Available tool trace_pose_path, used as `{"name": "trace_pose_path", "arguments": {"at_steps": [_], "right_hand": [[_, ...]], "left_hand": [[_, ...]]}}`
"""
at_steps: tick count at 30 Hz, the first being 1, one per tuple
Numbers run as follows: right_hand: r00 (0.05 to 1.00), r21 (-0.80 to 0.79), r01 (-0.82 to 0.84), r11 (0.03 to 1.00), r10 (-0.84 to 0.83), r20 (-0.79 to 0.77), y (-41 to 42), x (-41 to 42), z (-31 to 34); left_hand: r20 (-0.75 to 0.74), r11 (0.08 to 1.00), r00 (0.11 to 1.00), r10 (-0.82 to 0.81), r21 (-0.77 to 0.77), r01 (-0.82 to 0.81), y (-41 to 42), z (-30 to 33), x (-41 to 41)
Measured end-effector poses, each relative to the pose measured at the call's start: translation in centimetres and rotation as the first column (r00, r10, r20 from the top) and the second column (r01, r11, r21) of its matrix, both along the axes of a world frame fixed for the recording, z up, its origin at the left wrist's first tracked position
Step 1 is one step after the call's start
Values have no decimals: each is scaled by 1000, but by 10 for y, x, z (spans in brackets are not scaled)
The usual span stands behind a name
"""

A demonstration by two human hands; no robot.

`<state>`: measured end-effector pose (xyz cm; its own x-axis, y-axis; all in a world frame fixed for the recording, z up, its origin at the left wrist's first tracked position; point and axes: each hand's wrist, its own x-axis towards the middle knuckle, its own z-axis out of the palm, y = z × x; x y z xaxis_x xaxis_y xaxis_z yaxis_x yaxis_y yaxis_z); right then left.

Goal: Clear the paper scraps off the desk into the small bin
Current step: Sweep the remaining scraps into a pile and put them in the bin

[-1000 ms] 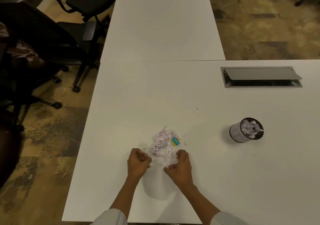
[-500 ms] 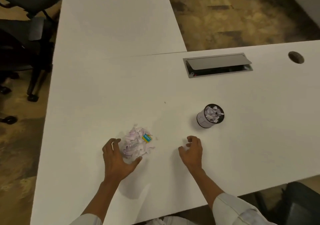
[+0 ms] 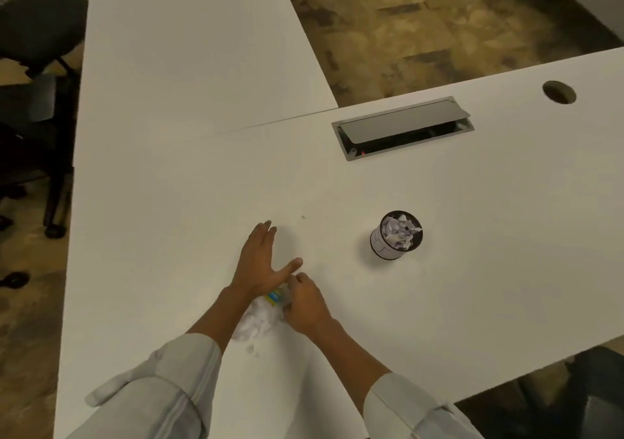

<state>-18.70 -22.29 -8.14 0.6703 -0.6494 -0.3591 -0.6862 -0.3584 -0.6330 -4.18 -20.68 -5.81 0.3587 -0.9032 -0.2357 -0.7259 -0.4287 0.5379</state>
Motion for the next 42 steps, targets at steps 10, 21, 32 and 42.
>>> {"name": "trace_pose_path", "arguments": {"at_steps": [10, 21, 32, 42], "right_hand": [[955, -13, 227, 974, -220, 200, -61, -38, 4], [976, 14, 160, 987, -160, 148, -56, -51, -6], [988, 168, -152, 974, 150, 29, 12, -6, -1], [905, -105, -425, 899, 426, -13, -27, 27, 4]], "left_hand": [[144, 833, 847, -511, 324, 448, -80, -17, 14], [161, 764, 810, -564, 473, 439, -17, -7, -16], [-20, 983, 988, 155, 102, -152, 96, 31, 21], [20, 829, 947, 321, 477, -291, 150, -10, -17]]}}
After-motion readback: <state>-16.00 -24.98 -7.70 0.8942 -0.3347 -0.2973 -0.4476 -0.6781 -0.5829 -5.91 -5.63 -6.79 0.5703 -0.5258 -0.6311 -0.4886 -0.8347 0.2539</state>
